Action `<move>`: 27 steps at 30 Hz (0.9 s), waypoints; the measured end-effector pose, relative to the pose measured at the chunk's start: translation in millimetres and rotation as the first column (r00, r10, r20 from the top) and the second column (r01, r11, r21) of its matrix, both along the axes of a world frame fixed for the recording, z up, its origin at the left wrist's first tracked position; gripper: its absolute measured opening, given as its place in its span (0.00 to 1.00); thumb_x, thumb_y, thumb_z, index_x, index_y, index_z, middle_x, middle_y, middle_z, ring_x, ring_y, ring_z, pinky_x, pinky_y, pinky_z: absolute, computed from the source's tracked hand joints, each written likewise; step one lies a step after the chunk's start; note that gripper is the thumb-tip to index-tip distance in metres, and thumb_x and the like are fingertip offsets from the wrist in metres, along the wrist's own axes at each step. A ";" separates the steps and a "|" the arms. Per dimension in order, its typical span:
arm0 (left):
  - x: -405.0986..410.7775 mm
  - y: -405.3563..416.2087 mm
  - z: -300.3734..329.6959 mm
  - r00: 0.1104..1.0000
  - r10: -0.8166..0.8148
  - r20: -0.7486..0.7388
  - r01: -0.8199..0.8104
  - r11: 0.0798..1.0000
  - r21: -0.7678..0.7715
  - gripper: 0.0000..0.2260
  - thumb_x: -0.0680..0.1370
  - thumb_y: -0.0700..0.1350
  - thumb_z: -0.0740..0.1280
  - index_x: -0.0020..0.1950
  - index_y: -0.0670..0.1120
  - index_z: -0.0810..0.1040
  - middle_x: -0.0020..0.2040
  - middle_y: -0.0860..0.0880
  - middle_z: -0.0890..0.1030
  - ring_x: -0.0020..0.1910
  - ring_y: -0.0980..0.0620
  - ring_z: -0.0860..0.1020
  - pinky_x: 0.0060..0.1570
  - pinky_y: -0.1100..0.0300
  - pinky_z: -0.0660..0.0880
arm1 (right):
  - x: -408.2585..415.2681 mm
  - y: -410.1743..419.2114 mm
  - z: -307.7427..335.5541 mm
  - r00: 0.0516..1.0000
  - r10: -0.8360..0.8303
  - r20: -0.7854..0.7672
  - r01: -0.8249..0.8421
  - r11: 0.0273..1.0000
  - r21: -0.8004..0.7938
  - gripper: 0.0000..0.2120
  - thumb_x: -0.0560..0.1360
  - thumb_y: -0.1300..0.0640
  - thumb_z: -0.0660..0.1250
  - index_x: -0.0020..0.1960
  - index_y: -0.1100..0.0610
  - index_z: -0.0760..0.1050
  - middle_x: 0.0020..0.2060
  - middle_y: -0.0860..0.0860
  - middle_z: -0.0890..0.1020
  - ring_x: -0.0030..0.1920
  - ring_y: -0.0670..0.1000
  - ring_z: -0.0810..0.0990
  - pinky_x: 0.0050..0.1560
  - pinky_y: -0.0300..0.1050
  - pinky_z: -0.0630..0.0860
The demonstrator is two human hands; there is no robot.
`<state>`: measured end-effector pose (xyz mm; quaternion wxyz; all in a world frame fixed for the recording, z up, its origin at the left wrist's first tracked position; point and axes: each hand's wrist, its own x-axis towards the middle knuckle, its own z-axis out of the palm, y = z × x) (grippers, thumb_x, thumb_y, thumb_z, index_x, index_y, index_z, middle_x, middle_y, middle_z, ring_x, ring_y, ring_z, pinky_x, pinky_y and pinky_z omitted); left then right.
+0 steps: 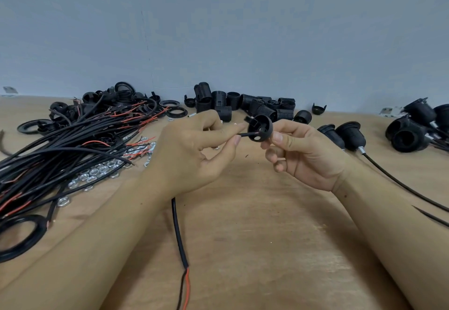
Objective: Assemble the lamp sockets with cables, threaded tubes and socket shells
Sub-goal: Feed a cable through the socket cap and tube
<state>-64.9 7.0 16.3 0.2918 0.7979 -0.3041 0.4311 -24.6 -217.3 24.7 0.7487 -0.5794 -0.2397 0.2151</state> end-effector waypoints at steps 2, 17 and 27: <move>1.8 0.8 -1.6 1.000 0.022 -0.022 -0.022 1.000 -0.004 0.09 0.77 0.42 0.68 0.55 0.45 0.86 0.33 0.46 0.74 0.30 0.47 0.72 0.29 0.52 0.70 | 0.2 -0.2 0.1 0.999 -0.041 0.005 0.041 0.999 -0.010 0.12 0.64 0.55 0.79 0.45 0.56 0.83 0.39 0.54 0.82 0.32 0.48 0.77 0.29 0.38 0.75; -1.6 -2.2 0.7 0.977 0.029 -0.212 0.003 0.989 0.146 0.09 0.79 0.40 0.62 0.45 0.41 0.81 0.34 0.53 0.69 0.32 0.50 0.68 0.33 0.57 0.63 | -5.0 11.7 -2.0 0.942 -0.239 0.234 0.249 0.968 -0.017 0.08 0.64 0.56 0.77 0.43 0.55 0.85 0.42 0.55 0.85 0.37 0.50 0.83 0.29 0.39 0.77; 4.4 -4.7 -6.8 0.911 0.061 -0.407 -0.102 0.991 -0.080 0.09 0.81 0.53 0.65 0.58 0.53 0.67 0.39 0.63 0.83 0.38 0.61 0.78 0.38 0.64 0.71 | -5.9 14.2 -1.2 0.885 -0.341 0.316 0.362 0.932 -0.007 0.09 0.67 0.57 0.74 0.46 0.58 0.82 0.40 0.58 0.85 0.38 0.52 0.83 0.30 0.40 0.78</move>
